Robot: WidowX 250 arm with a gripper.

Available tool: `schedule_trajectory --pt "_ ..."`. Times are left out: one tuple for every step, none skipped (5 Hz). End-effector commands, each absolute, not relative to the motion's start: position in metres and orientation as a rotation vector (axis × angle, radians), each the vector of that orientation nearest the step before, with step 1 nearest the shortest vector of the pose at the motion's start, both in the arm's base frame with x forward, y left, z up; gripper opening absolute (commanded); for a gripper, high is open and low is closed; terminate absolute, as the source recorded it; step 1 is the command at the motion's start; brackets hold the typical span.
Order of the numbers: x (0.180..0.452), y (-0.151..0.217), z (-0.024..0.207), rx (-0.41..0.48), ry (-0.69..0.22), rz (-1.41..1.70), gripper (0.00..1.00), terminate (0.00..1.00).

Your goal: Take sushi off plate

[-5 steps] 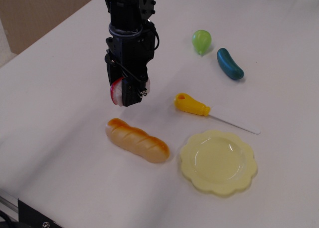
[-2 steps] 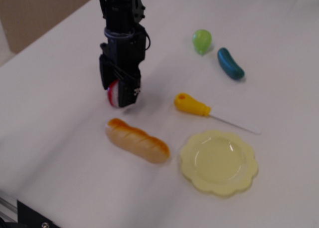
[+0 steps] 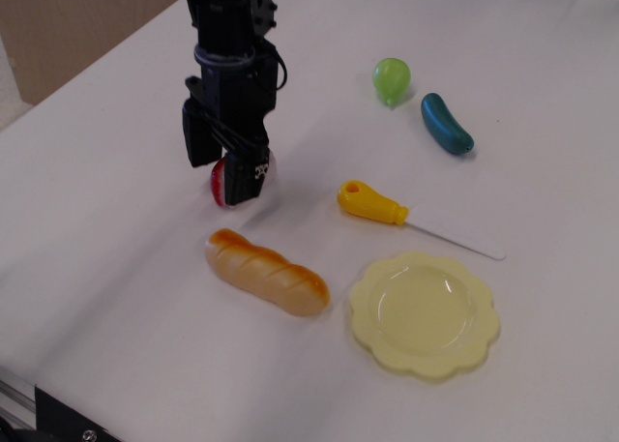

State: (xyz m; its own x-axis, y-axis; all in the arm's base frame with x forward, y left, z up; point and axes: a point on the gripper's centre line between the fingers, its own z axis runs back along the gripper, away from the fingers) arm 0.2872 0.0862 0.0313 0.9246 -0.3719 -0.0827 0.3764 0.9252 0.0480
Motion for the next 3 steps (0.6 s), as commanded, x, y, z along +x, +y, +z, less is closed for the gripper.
schedule_trajectory --pt "0.2739 0.079 0.0909 0.115 -0.096 -0.411 1.0 0.0" --pt "0.2739 0.079 0.0909 0.115 -0.096 -0.411 1.0 0.0" --pt "0.2739 0.079 0.0909 0.115 -0.096 -0.411 1.0 1.0"
